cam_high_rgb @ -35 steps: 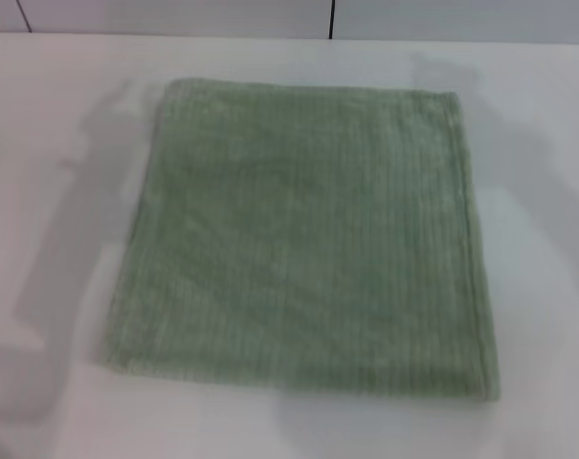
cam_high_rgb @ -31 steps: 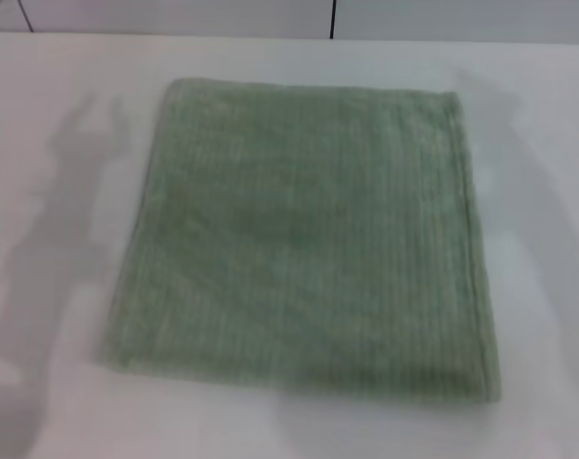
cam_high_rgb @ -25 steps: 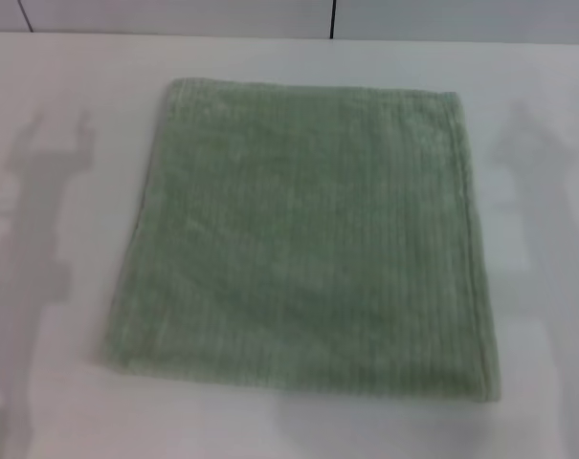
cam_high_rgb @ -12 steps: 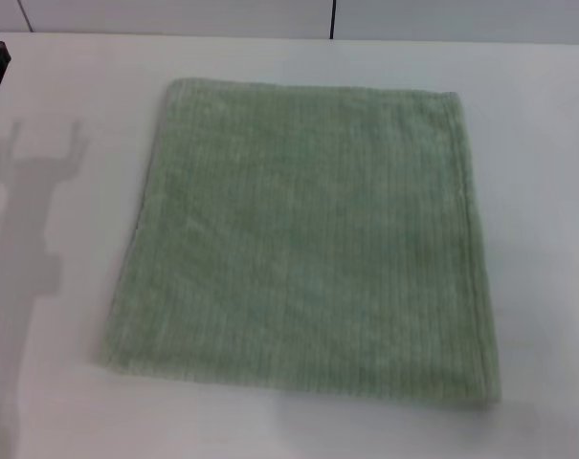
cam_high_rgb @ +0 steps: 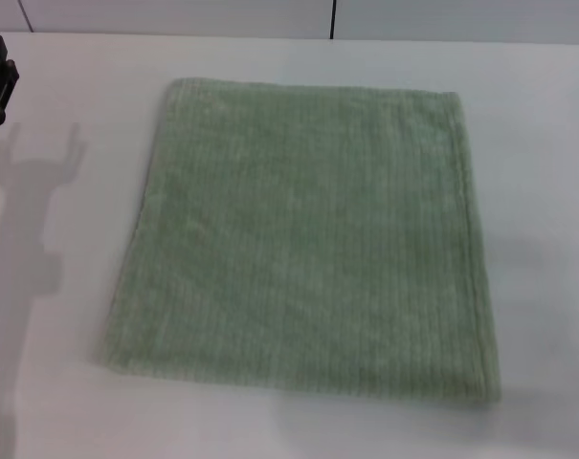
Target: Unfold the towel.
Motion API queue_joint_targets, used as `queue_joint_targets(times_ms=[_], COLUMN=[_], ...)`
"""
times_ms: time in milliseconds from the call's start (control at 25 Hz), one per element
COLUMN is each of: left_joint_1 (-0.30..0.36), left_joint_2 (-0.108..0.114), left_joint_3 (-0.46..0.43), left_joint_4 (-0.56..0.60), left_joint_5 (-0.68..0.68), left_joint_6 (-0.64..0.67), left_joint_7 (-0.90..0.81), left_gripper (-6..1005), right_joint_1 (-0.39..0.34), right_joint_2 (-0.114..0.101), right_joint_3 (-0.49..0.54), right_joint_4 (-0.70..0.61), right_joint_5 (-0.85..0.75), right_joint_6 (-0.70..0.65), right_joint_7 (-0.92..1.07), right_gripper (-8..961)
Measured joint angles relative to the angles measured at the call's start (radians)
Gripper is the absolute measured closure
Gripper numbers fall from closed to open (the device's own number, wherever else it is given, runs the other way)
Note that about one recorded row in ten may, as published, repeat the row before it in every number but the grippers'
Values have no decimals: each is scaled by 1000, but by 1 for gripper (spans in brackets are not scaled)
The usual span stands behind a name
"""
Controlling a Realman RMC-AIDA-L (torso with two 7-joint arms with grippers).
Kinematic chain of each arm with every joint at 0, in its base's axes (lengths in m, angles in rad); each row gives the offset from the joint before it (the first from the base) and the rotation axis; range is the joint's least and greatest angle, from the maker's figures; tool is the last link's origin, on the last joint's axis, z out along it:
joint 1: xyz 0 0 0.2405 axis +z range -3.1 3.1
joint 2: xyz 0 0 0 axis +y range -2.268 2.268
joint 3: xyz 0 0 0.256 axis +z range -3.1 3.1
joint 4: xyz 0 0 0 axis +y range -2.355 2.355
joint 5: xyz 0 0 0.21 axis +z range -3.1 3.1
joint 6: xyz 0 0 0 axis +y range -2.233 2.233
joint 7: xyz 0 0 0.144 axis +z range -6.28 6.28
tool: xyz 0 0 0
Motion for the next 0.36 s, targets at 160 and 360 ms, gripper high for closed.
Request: queue_joint_targets(times_ms=[160,360], left_joint_1=[1,-2], left_joint_2=[0,-1], left_joint_3=[2,5], left_joint_4=[3,29], left_joint_5=[-3,-6], left_joint_6=[-1,-1], left_joint_7=[-3,-56], left_gripper=[159,159], right_joint_1=[2,3], right_joint_2=[1,1], right_joint_3=[0,-2], right_joint_4=[-3,-10], right_joint_5=[7,15], right_joint_6=[7,12], right_joint_7=[6,16], right_gripper=[287,287])
